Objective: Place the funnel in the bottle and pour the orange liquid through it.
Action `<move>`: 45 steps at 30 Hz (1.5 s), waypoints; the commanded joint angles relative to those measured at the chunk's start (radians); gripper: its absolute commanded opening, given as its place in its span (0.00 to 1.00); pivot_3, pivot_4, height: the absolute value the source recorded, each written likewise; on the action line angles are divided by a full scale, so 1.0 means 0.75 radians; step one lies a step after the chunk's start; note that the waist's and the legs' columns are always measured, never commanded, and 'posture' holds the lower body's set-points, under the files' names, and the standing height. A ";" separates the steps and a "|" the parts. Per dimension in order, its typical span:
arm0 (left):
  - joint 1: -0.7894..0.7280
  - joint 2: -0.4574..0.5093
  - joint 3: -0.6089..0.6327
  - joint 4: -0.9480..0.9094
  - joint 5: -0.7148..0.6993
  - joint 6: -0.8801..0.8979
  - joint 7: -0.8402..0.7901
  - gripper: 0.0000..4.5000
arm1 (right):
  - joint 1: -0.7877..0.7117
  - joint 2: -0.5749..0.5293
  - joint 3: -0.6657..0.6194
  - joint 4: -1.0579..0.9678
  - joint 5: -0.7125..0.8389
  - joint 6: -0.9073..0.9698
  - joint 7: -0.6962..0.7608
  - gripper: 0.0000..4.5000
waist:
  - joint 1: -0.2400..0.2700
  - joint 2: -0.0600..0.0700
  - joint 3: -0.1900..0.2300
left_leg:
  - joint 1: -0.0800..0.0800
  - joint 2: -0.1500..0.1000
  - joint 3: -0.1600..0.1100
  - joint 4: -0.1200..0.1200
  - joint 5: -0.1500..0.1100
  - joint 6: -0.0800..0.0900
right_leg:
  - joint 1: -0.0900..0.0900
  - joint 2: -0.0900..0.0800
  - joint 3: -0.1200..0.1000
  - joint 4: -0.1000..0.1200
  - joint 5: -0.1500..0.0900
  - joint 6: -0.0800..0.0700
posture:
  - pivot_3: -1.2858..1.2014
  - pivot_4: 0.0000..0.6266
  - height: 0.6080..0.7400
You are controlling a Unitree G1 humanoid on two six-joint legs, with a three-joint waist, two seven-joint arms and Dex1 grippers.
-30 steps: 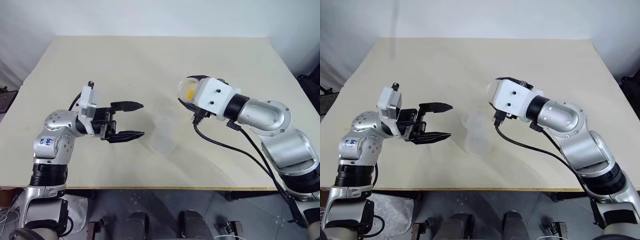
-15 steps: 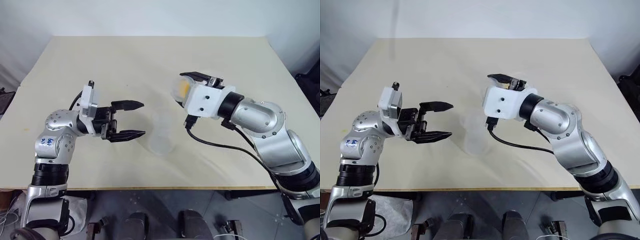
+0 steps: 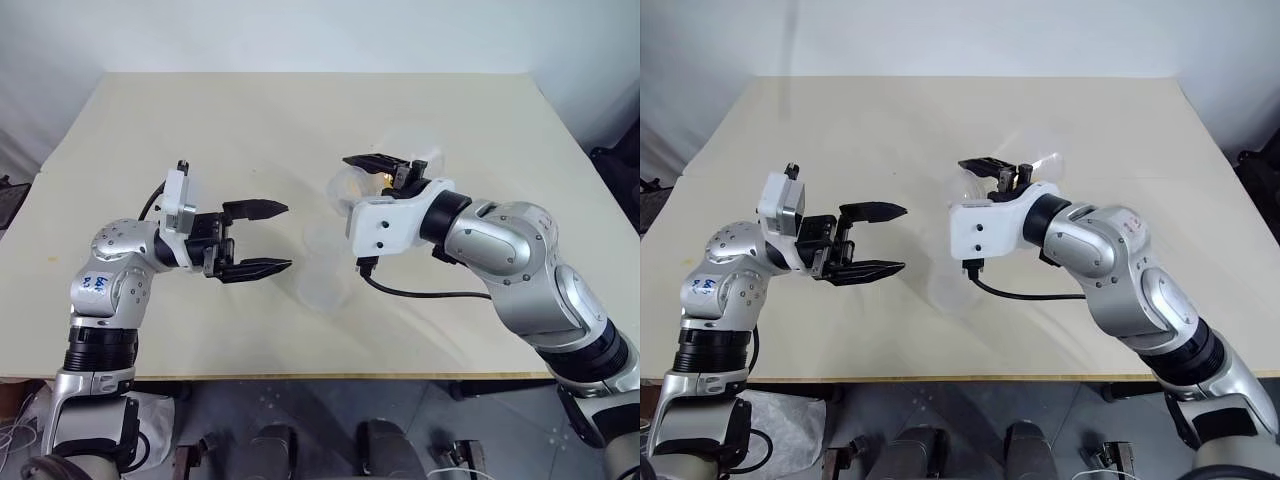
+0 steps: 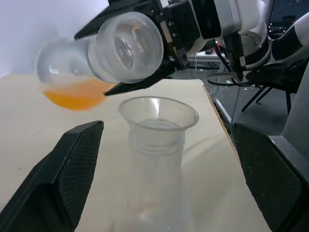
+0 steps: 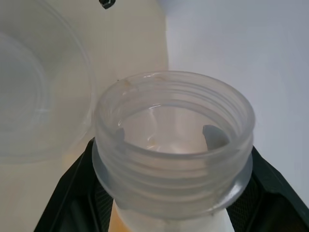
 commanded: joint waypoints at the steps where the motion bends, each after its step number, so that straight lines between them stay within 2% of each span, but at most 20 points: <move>1: -0.017 0.001 0.011 -0.035 -0.015 -0.011 -0.011 1.00 | -0.042 0.013 -0.018 -0.031 -0.080 -0.062 0.011 0.55 | 0.000 0.000 0.000 | 0.000 0.000 0.000 0.000 0.000 0.000 | 0.000 0.000 0.000 0.000 0.000 0.000 | 0.52 0.24 1.00; 17: -0.018 0.001 0.011 -0.036 -0.016 -0.003 -0.018 1.00 | -0.038 0.091 -0.011 0.013 -0.275 -0.218 0.078 0.55 | -0.001 0.000 0.000 | 0.000 0.000 0.000 0.000 0.000 0.000 | -0.001 0.000 0.000 0.002 0.000 0.000 | 0.52 0.24 1.00; 33: 0.035 0.066 0.065 -0.096 -0.029 0.022 0.023 1.00 | -0.049 0.085 -0.043 0.068 -0.346 -0.364 0.091 0.55 | -0.002 0.000 0.000 | 0.000 0.000 0.000 0.000 0.000 0.000 | -0.001 0.000 0.000 0.002 0.000 0.000 | 0.52 0.24 1.00; 45: 0.031 0.047 0.056 -0.088 -0.019 0.008 0.029 1.00 | -0.080 0.087 -0.062 0.085 -0.376 -0.412 0.107 0.55 | -0.002 0.000 0.000 | 0.000 0.000 0.000 0.000 0.000 0.000 | -0.001 0.000 0.000 0.002 0.000 0.000 | 0.52 0.24 1.00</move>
